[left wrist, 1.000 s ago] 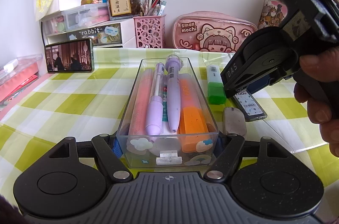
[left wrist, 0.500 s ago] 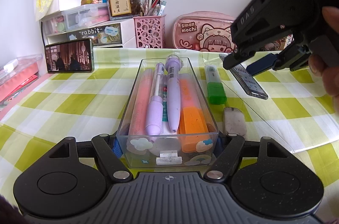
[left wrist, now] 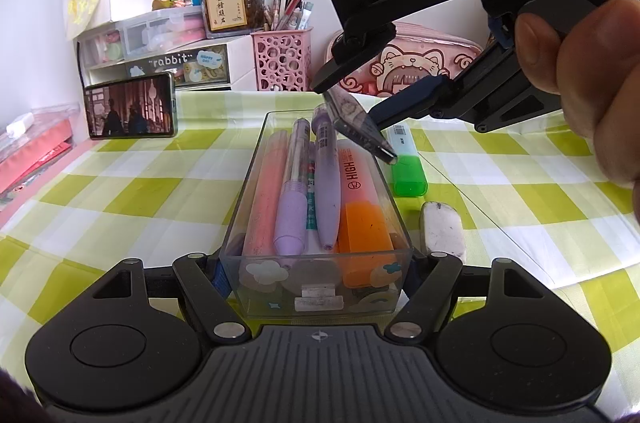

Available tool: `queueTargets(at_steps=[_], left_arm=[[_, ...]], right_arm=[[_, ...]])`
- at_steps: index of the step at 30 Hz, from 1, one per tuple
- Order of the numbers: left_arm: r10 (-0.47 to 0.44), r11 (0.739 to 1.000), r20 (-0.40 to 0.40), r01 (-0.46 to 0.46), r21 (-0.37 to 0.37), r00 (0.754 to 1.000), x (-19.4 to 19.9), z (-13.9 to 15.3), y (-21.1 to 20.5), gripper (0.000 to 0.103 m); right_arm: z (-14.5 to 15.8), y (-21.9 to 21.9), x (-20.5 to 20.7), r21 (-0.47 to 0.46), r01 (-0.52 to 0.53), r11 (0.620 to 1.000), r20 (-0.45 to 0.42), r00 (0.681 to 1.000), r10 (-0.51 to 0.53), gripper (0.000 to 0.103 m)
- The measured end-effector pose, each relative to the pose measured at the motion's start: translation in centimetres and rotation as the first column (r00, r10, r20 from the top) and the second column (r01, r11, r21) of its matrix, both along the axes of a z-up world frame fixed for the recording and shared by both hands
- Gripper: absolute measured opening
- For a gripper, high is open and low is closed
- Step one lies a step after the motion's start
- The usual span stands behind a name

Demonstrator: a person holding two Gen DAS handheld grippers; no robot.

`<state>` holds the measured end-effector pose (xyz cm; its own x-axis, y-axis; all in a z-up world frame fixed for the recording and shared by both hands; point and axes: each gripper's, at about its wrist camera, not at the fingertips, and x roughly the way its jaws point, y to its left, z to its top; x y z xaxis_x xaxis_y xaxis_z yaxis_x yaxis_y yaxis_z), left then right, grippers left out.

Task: Organize stationery
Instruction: 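Grasp the white pencil-lead case with the right tool and carry it toward the box, then lower the lead case into the clear box and open the right tool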

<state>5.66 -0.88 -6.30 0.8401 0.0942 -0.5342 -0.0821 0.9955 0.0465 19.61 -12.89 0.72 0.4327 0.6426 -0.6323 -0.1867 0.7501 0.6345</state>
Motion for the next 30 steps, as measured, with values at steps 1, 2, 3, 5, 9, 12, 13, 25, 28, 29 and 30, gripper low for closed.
queueTargets(at_steps=[1,2,3,5,9,12,13,25,28,29,30], left_arm=[[0.000,1.000,0.000,0.000,0.000,1.000,0.0,0.0,0.0,0.073],[0.000,1.000,0.000,0.000,0.000,1.000,0.0,0.0,0.0,0.073],[0.000,1.000,0.000,0.000,0.000,1.000,0.0,0.0,0.0,0.073],[0.000,1.000,0.000,0.000,0.000,1.000,0.0,0.0,0.0,0.073],[0.000,1.000,0.000,0.000,0.000,1.000,0.0,0.0,0.0,0.073],[0.000,1.000,0.000,0.000,0.000,1.000,0.1,0.0,0.0,0.073],[0.000,1.000,0.000,0.000,0.000,1.000,0.0,0.0,0.0,0.073],[0.000,1.000,0.000,0.000,0.000,1.000,0.0,0.0,0.0,0.073],[0.000,1.000,0.001,0.000,0.000,1.000,0.0,0.0,0.0,0.073],[0.000,1.000,0.001,0.000,0.000,1.000,0.0,0.0,0.0,0.073],[0.000,1.000,0.001,0.000,0.000,1.000,0.0,0.0,0.0,0.073]], right_arm=[[-0.2,0.1,0.0,-0.003,0.002,1.000,-0.003,1.000,-0.002,0.052],[-0.3,0.2,0.0,-0.007,0.005,1.000,-0.006,1.000,-0.005,0.052],[-0.4,0.3,0.0,-0.012,0.008,1.000,-0.010,1.000,-0.008,0.052],[-0.6,0.5,0.0,-0.017,-0.006,1.000,-0.010,1.000,0.006,0.052],[-0.4,1.0,-0.4,-0.059,-0.027,0.998,0.009,1.000,0.028,0.052],[0.1,1.1,-0.7,-0.101,-0.028,0.995,0.052,0.998,0.034,0.052],[0.2,1.1,-0.7,-0.109,-0.029,0.994,0.064,0.997,0.036,0.052],[0.7,3.9,-0.9,-0.290,-0.139,0.947,0.152,0.970,0.189,0.051],[0.7,3.9,-1.5,-0.313,-0.156,0.937,0.175,0.960,0.219,0.050],[0.8,3.8,-1.7,-0.316,-0.161,0.935,0.180,0.957,0.226,0.050],[0.9,3.8,-1.9,-0.323,-0.168,0.931,0.191,0.952,0.238,0.050]])
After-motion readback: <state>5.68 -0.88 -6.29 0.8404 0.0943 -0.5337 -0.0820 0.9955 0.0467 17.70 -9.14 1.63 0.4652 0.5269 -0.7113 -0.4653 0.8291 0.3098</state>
